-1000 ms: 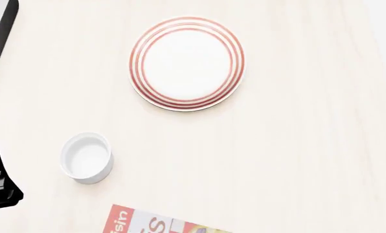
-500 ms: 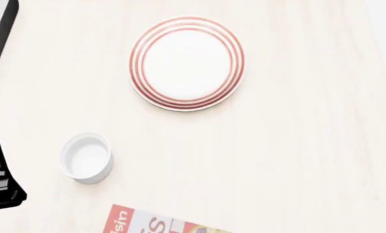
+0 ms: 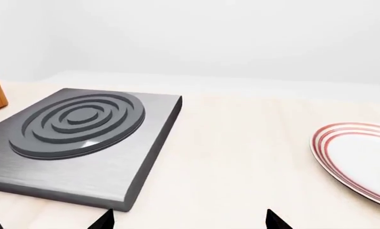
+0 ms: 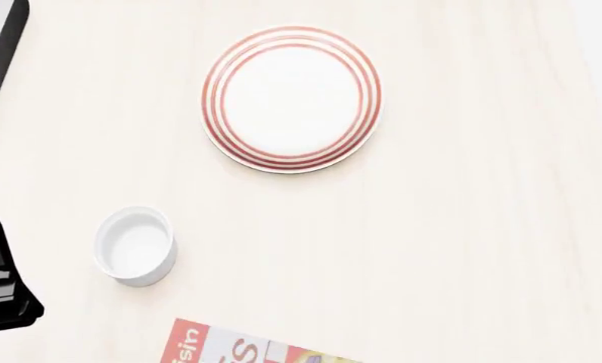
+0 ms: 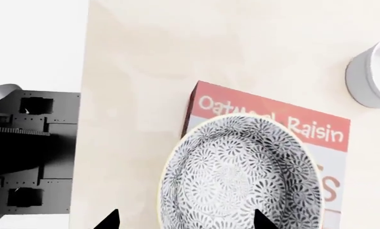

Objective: Pick the akita bowl on the cookies box and place it on the plate.

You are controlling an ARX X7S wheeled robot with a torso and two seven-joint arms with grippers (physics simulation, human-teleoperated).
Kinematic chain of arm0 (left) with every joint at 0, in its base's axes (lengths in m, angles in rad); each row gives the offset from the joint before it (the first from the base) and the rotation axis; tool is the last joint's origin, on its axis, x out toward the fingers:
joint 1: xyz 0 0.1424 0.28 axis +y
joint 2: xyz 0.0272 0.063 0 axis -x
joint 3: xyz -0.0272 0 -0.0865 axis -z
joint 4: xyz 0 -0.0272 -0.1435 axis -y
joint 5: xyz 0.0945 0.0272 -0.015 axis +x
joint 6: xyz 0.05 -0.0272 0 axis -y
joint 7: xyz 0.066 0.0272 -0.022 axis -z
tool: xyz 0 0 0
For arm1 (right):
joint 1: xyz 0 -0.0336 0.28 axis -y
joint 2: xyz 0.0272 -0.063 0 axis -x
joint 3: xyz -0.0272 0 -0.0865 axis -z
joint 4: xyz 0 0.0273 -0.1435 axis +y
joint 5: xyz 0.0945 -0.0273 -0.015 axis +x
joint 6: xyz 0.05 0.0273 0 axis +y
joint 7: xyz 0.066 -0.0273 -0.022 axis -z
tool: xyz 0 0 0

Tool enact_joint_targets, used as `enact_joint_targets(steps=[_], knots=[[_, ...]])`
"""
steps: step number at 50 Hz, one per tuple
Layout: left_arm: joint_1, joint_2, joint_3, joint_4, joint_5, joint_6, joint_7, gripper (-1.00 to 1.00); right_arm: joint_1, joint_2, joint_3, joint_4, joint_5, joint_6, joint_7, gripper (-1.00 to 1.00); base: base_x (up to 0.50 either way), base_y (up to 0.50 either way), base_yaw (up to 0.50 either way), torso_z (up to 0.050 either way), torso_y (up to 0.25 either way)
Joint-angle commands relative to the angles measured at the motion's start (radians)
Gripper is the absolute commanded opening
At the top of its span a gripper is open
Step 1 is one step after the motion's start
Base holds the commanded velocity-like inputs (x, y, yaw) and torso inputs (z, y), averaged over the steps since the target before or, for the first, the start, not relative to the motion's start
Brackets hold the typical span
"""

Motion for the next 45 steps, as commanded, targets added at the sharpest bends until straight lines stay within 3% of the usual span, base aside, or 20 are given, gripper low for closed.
enact_joint_targets(steps=[1,45], knots=[[0.005,-0.002,-0.003,-0.003,-0.005,0.007,-0.001,1.00,-0.022,-0.024,0.024,0.011,-0.008,0.012,-0.004,1.00,0.00,0.00,0.00,0.000,0.000],[0.009,-0.012,0.006,-0.007,-0.013,0.017,-0.005,1.00,-0.139,-0.045,-0.011,0.073,-0.089,0.096,0.012,1.00,0.00,0.00,0.00,0.000,0.000]])
